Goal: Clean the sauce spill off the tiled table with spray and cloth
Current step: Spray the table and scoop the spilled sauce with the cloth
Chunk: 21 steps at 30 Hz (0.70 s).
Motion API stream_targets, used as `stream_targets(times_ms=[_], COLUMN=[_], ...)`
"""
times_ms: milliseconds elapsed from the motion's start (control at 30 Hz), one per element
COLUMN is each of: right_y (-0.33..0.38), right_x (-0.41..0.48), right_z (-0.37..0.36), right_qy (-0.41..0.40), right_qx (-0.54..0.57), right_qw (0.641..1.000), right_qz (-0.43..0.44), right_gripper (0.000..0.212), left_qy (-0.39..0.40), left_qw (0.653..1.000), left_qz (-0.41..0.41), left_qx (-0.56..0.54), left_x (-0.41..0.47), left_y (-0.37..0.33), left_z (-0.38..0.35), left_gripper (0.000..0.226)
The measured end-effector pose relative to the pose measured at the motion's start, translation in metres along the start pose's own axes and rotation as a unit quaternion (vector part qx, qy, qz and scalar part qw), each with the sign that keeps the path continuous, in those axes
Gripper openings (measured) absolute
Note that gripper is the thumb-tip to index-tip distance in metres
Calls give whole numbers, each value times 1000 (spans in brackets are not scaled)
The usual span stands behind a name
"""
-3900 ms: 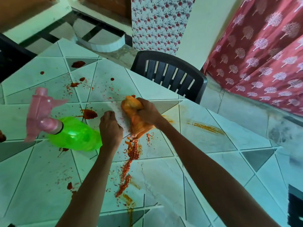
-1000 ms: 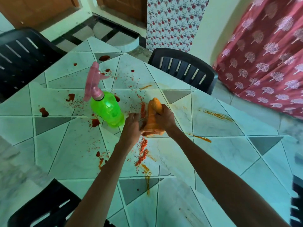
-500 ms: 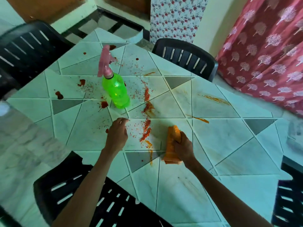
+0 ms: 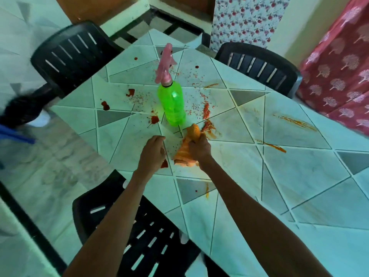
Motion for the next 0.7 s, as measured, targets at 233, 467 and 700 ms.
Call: stream_targets(times_ms=[233, 467, 700], right_y=[-38, -72, -83], right_x=[-75, -143, -155], right_z=[46, 36, 8], right_qy=[-90, -186, -255], right_qx=[52, -44, -128], right_qw=[995, 982, 958], right_qz=[9, 1, -32], right_gripper=[30, 24, 21], left_qy=[40, 102, 148], left_qw=[997, 978, 967], left_qz=[-48, -137, -158], left_qx=[35, 118, 136], left_x=[6, 10, 14], left_y=[31, 72, 82], left_z=[17, 28, 40], left_gripper=[40, 50, 57])
Point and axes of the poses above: each hand's wrist, its own x-axis towards the middle knuckle, its own z-axis out of the back of the hand, y = z × x, the point moved 1 cm from there along x, towards the middle knuckle, and after that the axes turned 7 degrees about -x, right-handed, at the moved point
